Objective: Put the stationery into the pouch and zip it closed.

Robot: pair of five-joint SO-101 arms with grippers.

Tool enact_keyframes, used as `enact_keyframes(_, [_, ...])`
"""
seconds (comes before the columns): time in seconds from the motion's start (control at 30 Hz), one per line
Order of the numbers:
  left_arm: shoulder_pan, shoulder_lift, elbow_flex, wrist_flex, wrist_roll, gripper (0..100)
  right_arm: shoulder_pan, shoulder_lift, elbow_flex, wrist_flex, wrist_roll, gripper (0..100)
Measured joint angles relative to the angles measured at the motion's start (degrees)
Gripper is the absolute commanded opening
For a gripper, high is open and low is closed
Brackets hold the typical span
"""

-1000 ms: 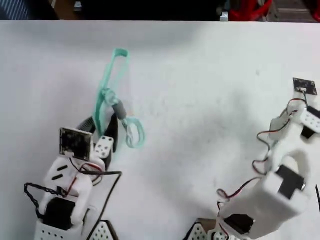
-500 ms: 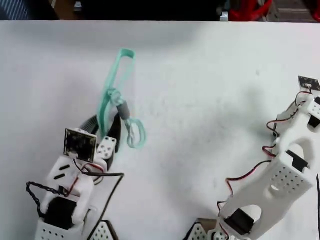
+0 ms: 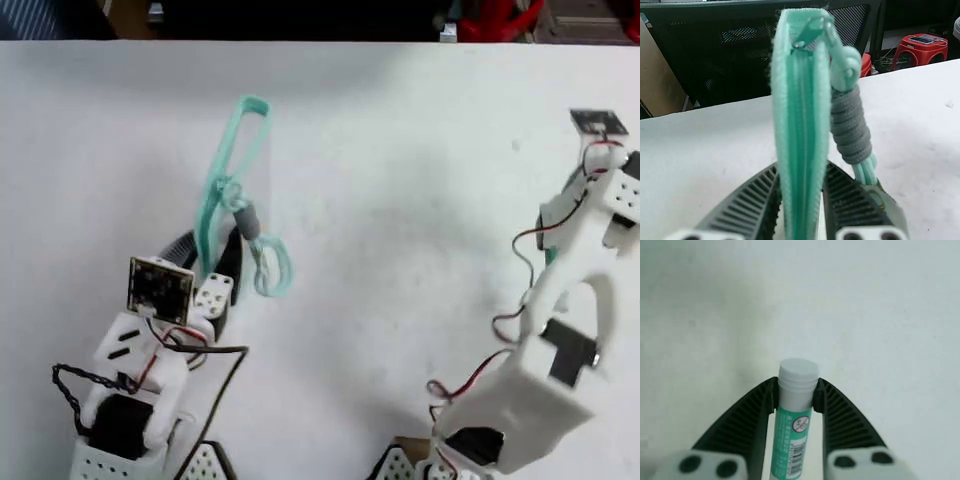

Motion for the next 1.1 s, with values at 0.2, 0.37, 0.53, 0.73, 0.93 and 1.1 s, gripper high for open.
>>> enact_keyframes(0.2, [0.0, 0.0, 0.0, 0.0, 0.0, 11, -6.07, -15.65, 0.7, 7.65, 0.0, 1.8])
enact_keyframes(0.37, [0.0, 0.0, 0.0, 0.0, 0.0, 11, -12.31, -32.0, 8.88, 8.09, 0.0, 1.8])
enact_keyframes(0.53, [0.0, 0.0, 0.0, 0.0, 0.0, 11, -21.36, -47.74, 13.36, 8.09, -3.25, 1.8])
enact_keyframes(0.73, [0.0, 0.0, 0.0, 0.0, 0.0, 11, -30.15, -53.8, 13.36, 7.74, -10.64, 1.8])
enact_keyframes(0.93, [0.0, 0.0, 0.0, 0.0, 0.0, 11, -32.7, -55.03, 13.36, 4.13, -17.14, 1.8])
enact_keyframes(1.1, [0.0, 0.0, 0.0, 0.0, 0.0, 11, -34.55, -57.23, 12.31, -2.11, -21.71, 1.8])
